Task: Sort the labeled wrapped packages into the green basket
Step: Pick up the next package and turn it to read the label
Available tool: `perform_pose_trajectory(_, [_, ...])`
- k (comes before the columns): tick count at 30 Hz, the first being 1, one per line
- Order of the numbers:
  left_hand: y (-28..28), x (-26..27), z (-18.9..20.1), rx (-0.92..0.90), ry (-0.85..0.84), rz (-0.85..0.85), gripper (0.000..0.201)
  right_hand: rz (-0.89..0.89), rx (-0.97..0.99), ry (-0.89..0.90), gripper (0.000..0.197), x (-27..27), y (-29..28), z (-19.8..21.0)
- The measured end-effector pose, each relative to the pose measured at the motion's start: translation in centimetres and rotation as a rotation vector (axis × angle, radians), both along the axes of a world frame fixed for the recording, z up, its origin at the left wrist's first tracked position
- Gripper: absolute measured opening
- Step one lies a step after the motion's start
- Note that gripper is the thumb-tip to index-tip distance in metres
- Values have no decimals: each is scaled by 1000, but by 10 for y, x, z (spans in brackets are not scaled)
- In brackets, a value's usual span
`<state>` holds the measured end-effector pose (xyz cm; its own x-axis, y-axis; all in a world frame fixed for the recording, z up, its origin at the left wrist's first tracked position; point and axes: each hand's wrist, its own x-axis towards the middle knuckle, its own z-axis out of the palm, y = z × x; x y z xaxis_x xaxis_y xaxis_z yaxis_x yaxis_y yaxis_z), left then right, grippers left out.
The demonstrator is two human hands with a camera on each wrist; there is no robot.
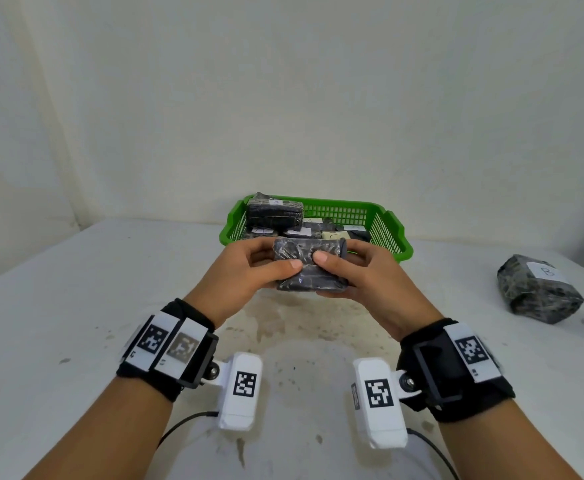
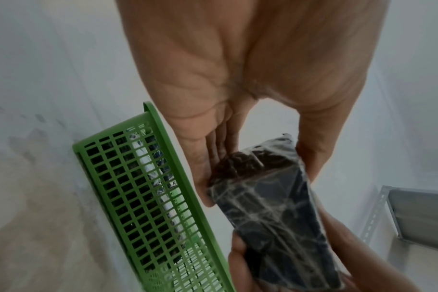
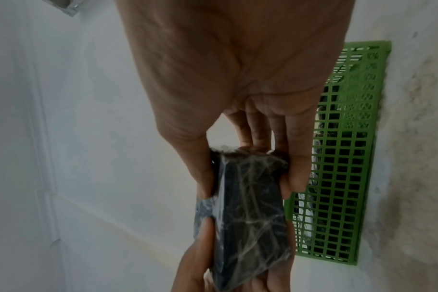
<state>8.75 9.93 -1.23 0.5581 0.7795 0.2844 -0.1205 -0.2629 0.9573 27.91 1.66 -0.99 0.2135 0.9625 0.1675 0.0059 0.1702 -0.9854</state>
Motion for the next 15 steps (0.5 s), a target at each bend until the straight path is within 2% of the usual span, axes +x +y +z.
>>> perform_pose_trajectory(7, [3, -2, 1, -15, -7, -8, 61, 10, 11, -23, 47, 3, 2, -2])
perform_pose_trajectory(11, [4, -4, 3, 75, 13, 61, 59, 5, 18, -57, 61, 3, 4, -4])
perform_pose_trajectory(13, [4, -5, 2, 115, 26, 58, 63, 43, -20, -5, 68, 4, 5, -2])
perform_pose_trajectory(15, [4, -5, 0, 154, 35, 32, 68, 77, -83, 13, 62, 3, 1, 2])
